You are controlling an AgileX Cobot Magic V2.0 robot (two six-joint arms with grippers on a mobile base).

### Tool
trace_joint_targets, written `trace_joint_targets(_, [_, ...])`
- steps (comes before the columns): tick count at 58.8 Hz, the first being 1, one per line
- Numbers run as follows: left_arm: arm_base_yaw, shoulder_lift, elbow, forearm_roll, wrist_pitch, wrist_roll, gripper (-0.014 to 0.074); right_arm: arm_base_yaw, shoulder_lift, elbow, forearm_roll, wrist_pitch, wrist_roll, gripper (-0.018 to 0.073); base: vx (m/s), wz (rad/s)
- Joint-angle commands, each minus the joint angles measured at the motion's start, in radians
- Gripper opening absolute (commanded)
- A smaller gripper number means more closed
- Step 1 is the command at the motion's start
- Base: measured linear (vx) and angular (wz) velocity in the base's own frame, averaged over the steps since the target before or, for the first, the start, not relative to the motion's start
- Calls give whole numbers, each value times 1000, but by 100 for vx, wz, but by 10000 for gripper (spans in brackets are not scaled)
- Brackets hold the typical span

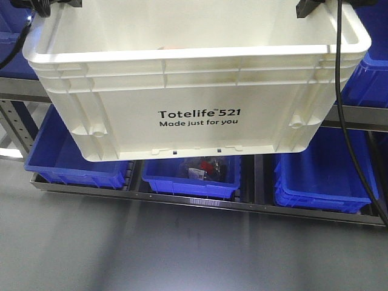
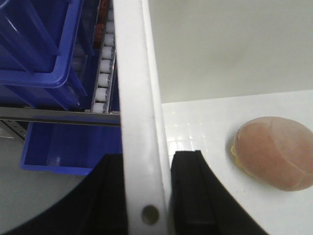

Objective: Place moving items into box and shelve
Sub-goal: 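Hold the tote with both grippers while approaching the shelf front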

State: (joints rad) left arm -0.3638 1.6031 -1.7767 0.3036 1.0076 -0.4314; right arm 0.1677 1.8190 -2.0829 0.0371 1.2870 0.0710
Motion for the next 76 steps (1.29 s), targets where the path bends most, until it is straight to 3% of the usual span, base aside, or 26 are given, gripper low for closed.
trace_joint_targets(1, [-5,-56,-39,60,-125,3,2,-6,-67,-40,-31,0,25,-5,6,3])
trace_joint_targets(76, [-5,-56,-39,60,-125,3,2,-6,-67,-40,-31,1,25,-5,10,-4])
